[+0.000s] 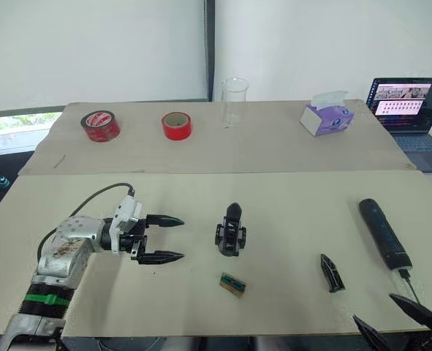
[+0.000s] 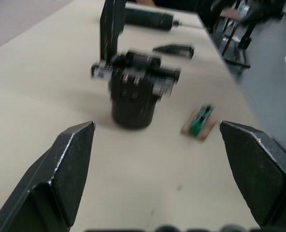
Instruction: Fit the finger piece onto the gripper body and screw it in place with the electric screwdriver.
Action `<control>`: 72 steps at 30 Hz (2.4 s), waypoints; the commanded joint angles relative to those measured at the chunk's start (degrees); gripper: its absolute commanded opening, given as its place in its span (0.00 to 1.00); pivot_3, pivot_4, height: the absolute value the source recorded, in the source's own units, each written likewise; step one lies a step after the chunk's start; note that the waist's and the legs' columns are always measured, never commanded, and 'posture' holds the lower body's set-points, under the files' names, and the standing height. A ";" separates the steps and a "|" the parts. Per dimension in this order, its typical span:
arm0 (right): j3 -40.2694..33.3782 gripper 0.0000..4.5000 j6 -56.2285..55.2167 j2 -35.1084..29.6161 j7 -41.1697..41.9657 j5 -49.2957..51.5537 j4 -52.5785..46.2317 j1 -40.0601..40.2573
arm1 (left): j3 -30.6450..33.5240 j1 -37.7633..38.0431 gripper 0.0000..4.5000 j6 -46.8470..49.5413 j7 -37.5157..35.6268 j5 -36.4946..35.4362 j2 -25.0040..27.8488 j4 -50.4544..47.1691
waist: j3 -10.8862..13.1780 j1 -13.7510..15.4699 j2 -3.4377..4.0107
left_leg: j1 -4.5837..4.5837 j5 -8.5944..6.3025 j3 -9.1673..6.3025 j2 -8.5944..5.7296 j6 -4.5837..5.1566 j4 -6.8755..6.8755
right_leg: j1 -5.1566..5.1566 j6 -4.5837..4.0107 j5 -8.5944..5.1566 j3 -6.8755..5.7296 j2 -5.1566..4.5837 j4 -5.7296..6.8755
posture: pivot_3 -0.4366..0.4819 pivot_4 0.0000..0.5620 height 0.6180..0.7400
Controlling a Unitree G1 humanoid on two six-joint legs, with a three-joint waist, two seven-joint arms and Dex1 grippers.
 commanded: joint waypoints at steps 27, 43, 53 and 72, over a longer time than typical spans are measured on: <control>12.18 1.00 94.12 -28.27 -43.43 32.95 -5.33 -47.12 | 3.50 5.53 0.96 8.05 13.94 -7.20 -0.39 -21.92 | 0.03 0.43 -0.32 | -0.15 0.02 0.05 -0.06 0.02 0.08 | 0.13 -0.01 0.02 -0.15 0.13 -0.02 | 0.48 0.27 1.00; 11.96 0.25 94.01 -25.81 -46.35 33.53 -6.23 -46.02 | 3.82 4.06 1.00 7.12 13.93 -7.88 -0.14 -19.42 | -0.68 1.14 -1.50 | -0.05 0.00 0.02 -0.02 0.02 0.03 | 0.19 -0.02 0.01 -0.25 0.24 -0.12 | 0.48 0.27 1.00; 23.70 0.25 49.20 -28.86 -36.53 2.27 -10.35 -57.55 | 8.79 -4.64 1.00 18.45 32.54 -18.31 -7.84 -18.07 | -0.35 -0.22 -0.89 | -0.07 0.11 0.07 -0.04 -0.16 -0.01 | 0.07 0.06 0.00 -0.21 0.37 0.00 | 0.48 0.27 1.00; 52.47 0.25 29.45 -7.40 -34.16 -26.73 1.76 -81.76 | 7.65 -18.35 1.00 21.65 63.74 -23.32 -37.38 -14.12 | -0.24 -0.14 -1.09 | -0.89 0.56 0.12 -0.16 -0.89 0.19 | -0.99 -0.14 0.19 0.04 0.44 0.45 | 0.48 0.27 1.00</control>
